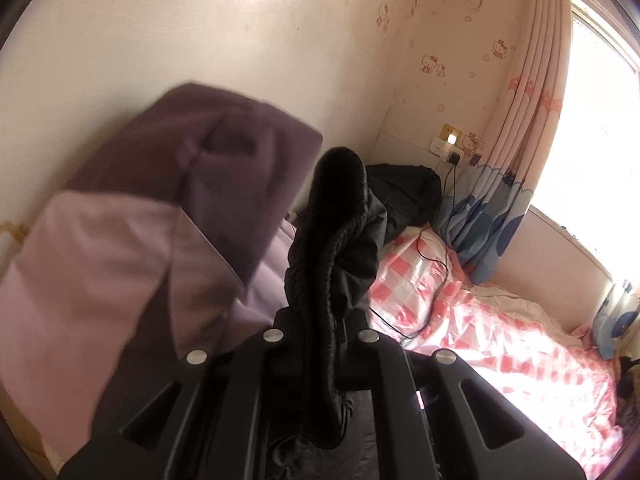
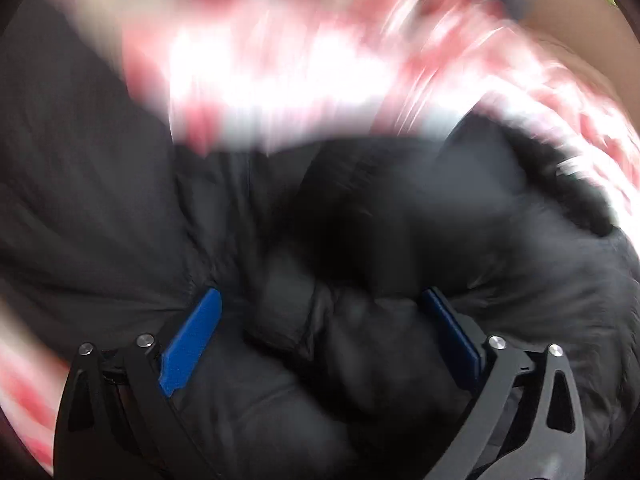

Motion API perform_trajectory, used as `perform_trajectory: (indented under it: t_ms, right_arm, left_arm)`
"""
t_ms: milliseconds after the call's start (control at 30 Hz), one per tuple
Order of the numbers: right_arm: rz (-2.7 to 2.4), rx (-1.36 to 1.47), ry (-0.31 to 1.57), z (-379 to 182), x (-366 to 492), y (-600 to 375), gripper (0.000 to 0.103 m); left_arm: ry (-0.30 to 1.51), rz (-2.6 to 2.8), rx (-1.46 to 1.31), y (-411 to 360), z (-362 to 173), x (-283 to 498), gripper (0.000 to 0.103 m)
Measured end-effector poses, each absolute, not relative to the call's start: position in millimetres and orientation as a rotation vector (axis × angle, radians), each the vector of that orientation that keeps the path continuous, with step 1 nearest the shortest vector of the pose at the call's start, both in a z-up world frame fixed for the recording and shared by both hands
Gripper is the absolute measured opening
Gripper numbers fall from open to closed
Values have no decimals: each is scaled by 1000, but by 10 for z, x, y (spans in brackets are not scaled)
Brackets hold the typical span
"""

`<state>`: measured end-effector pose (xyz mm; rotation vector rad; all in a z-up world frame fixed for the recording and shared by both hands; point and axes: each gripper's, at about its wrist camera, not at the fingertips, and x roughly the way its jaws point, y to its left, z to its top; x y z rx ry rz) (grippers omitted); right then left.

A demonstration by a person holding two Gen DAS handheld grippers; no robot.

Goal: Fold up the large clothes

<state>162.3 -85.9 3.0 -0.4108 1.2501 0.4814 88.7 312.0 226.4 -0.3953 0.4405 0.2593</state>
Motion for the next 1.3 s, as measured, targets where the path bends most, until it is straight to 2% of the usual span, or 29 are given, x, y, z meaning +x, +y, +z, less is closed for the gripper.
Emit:
perform_trajectory:
  t_ms: [67,133,267,433,667,933,1300]
  right_arm:
    - [496,-335,1232,145,1624,-927,97]
    - [532,-144,1177,474,1589,-1236,97]
    - [552,141,1014,1093,1146,-2289,97]
    - [430,498,938,1184,764,-3687,97]
    - [400,746,874,1235,709,-4509,97]
    - [335,870,816,1258,709,-5041,97]
    - [275,1000,728,1334,621,-5583,97]
  left_arm:
    - [445,255,-380,3026,2224,926,8]
    - [439,218,-348,2851,2244,957,8]
    - [427,115,-319,2375,2327,995,8]
    - [431,-32,-283,1522,2456,1094,8]
    - [493,-205,-261,249,2415,1292,8]
    - [640,-358,-189,-1169,1658,1566,8]
    - [875,-465,-94,-2189,344,1707,8]
